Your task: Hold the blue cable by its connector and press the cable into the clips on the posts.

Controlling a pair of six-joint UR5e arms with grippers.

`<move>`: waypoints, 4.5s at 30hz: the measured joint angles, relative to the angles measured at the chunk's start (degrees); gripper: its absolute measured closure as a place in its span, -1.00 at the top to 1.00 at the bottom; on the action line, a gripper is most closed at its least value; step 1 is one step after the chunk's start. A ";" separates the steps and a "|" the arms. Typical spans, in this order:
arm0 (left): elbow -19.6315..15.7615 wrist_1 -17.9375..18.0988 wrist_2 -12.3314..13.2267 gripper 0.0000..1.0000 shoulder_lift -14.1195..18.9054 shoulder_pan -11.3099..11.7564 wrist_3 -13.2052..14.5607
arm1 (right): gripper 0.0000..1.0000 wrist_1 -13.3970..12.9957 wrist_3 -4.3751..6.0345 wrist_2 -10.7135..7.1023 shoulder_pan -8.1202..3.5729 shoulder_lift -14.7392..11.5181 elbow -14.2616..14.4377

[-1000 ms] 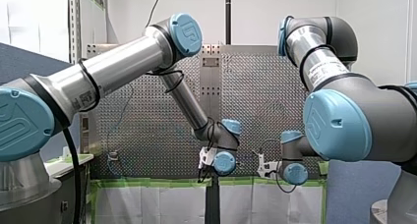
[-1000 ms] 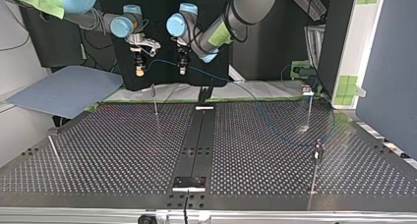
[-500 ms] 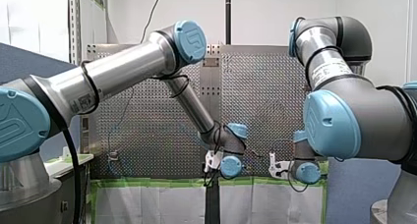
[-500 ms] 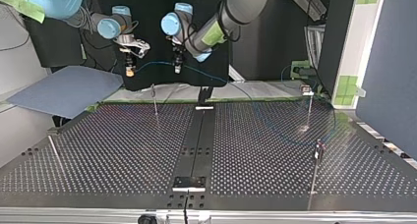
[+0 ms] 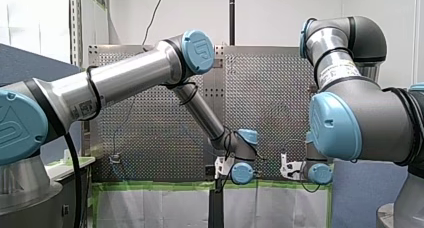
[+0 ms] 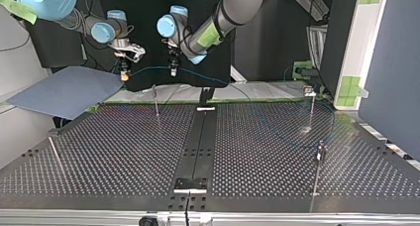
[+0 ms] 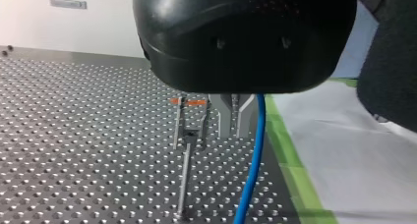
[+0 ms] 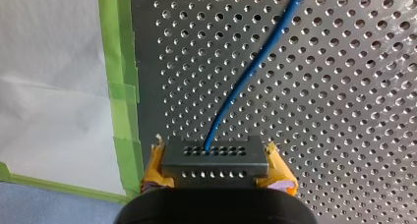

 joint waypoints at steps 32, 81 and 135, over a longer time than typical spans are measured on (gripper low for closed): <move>5.13 1.16 5.89 -0.94 -3.85 2.38 -4.82 | -1.00 6.75 1.48 2.57 0.45 0.01 -5.26; 12.25 -1.34 5.79 -0.94 -7.03 4.17 -7.12 | -1.00 5.83 2.52 2.83 -1.33 0.25 -6.55; 11.21 0.29 8.38 -0.94 -7.14 7.90 -9.65 | -1.00 7.78 0.73 3.30 -0.27 0.96 -8.10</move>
